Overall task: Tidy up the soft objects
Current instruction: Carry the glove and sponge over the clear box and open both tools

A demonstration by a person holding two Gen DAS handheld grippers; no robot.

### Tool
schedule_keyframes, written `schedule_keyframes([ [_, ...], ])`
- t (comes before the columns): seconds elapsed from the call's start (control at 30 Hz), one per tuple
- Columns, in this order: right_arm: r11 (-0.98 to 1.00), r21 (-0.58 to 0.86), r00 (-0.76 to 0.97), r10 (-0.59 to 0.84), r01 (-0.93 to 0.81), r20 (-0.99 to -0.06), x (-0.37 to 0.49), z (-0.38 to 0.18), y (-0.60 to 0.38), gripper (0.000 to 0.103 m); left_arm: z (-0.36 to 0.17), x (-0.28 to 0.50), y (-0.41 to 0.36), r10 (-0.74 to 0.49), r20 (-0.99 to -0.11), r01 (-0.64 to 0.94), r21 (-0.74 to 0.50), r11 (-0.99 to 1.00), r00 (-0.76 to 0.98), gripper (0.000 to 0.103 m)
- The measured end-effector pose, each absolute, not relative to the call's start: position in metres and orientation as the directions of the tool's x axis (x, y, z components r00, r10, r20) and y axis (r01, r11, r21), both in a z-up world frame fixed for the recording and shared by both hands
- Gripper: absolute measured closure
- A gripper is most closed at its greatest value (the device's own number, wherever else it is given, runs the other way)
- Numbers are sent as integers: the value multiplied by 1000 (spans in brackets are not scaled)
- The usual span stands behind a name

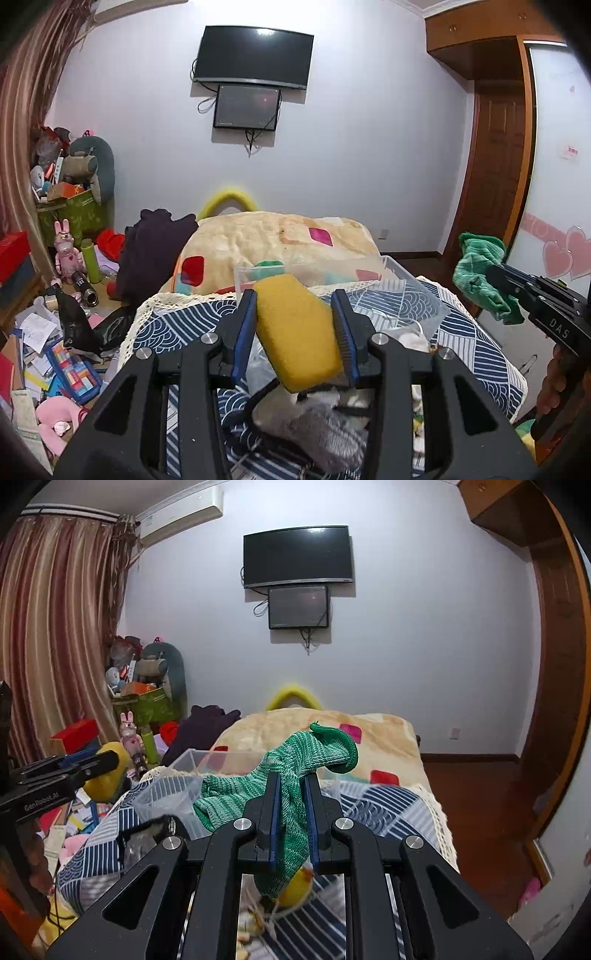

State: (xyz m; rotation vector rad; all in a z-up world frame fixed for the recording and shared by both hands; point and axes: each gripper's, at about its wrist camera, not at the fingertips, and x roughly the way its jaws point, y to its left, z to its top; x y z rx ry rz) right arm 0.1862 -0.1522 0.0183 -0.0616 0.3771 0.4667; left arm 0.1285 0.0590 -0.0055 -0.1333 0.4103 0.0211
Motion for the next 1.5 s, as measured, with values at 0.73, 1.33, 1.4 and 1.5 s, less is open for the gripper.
schedule_keyframes([
  [0.73,874,-38,726,378,-485,-574,263,-25,-114,91,-51,232,65,-28,-642,-46,-98,994,766,63],
  [1.33,855,-45,675,376,-517,-635,271,-30,-116,73,-48,226,41,-30,-642,15,-29,999,766,45],
  [1.4,855,-50,689,379,-516,-618,265,-24,-118,69,-43,220,40,-30,-624,13,-32,999,781,44],
  [1.5,853,-56,708,392,-518,-588,256,-14,-120,61,-35,213,41,-43,-613,11,-56,998,789,42],
])
